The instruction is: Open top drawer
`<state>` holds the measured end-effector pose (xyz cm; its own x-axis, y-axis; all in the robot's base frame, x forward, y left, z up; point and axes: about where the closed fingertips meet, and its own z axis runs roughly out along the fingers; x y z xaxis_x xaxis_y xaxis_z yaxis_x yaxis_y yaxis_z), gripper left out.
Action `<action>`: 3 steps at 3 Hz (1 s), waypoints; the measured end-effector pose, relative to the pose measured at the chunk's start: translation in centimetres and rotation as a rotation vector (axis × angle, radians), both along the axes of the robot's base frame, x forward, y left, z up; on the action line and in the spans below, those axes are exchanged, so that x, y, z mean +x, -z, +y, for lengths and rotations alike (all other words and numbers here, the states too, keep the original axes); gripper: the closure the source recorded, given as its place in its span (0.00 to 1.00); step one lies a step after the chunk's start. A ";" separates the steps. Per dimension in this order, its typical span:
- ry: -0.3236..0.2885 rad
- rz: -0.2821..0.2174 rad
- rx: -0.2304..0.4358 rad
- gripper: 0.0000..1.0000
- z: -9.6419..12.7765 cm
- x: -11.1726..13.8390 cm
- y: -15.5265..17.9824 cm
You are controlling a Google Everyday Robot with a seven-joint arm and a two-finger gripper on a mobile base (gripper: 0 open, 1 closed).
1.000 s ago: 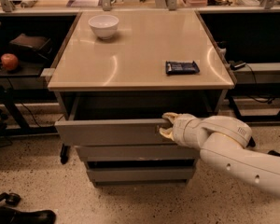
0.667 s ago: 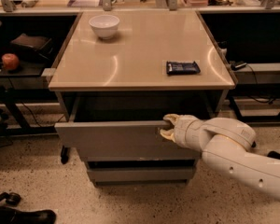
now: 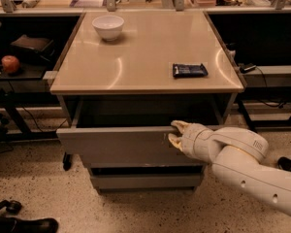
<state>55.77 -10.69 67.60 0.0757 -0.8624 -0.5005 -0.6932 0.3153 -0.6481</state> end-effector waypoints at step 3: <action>-0.005 0.013 0.004 1.00 0.2 -0.4 0.5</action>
Offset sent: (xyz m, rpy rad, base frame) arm -0.0084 -0.0034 -0.0172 0.0098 0.0364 0.0098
